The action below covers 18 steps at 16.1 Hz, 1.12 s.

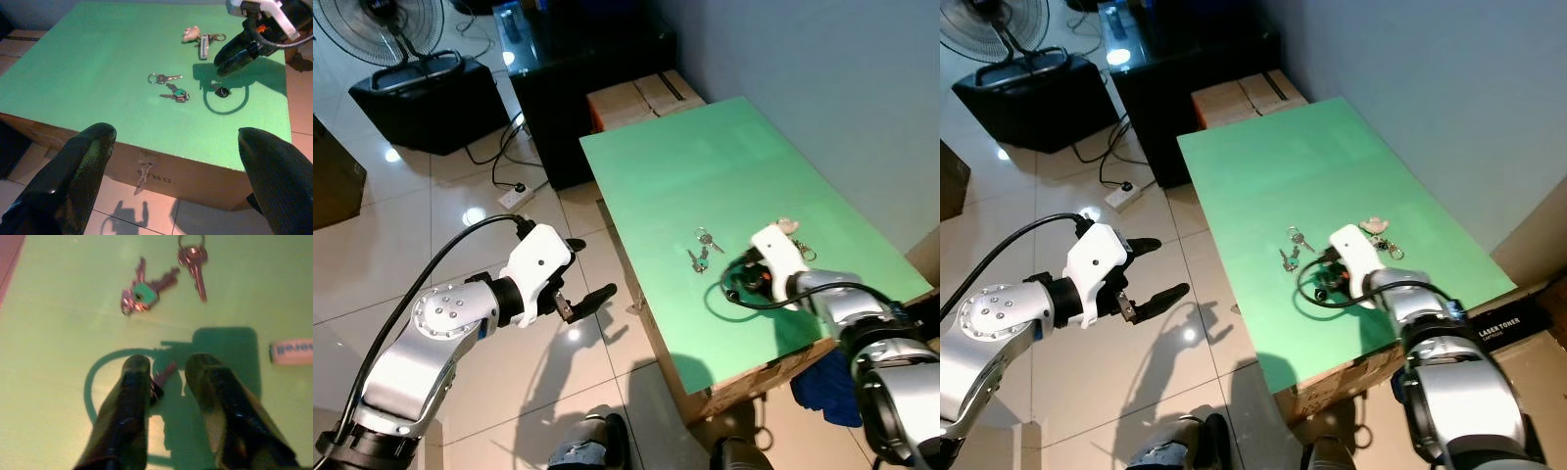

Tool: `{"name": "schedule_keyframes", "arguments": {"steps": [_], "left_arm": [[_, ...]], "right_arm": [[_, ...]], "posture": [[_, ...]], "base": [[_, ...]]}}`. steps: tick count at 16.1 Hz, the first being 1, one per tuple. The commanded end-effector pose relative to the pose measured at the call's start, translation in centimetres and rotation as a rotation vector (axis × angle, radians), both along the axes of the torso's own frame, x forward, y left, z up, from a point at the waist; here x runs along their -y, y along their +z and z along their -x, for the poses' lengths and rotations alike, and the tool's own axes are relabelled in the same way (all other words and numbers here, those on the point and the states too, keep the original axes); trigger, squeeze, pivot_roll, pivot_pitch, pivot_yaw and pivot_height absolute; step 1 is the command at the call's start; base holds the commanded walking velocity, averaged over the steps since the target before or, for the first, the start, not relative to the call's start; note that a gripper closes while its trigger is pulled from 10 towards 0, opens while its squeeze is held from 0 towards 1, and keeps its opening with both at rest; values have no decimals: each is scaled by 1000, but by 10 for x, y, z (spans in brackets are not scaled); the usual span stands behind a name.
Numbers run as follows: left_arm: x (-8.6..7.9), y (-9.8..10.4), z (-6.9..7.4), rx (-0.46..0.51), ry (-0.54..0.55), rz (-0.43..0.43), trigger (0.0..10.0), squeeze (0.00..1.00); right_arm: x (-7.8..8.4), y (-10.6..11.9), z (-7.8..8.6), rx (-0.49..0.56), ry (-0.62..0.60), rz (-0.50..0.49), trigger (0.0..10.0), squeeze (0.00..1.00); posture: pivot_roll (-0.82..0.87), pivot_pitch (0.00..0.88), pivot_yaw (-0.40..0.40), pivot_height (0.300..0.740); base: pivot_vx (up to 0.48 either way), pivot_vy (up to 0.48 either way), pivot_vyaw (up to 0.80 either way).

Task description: Hang keys on a hook

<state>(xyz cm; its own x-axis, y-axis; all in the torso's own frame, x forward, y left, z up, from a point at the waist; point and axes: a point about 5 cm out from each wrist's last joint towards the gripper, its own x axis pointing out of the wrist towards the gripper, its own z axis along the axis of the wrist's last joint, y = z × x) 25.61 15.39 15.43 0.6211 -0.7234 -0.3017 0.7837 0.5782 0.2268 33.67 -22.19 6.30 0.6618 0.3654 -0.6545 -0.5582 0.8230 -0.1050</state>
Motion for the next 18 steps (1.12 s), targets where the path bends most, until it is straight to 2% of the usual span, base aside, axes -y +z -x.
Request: {"name": "schedule_keyframes", "arguments": {"steps": [1,3,10,12,13,17,18], "left_arm": [[-2,2,3,-6,4,-3,10000,0],[-1,3,5,-9,-2,0,10000,0],[0,7,5,-16,-21,1,10000,0],[1,7,6,-17,-21,2,10000,0],[1,7,7,-17,-17,4,10000,0],[1,8,10,-23,-17,5,10000,0],[2,8,10,-24,-20,7,10000,0]], "right_arm": [[-1,1,1,-44,43,-4,10000,1000],[1,1,3,-68,70,1,10000,1000],[5,8,-1,-90,56,-22,10000,1000],[7,7,1,-104,55,-21,10000,580],[8,6,2,-119,63,-13,10000,0],[5,3,4,-146,83,-19,10000,0],[3,3,5,-156,97,-26,8039,0]], "posture": [[60,207,120,740],[64,217,124,740],[56,244,134,740],[55,249,121,740],[57,252,118,740],[58,258,117,740],[56,259,116,740]], "base": [[0,0,0],[0,0,0],[0,0,0],[0,0,0],[0,0,0],[0,0,0],[0,0,0]]}}
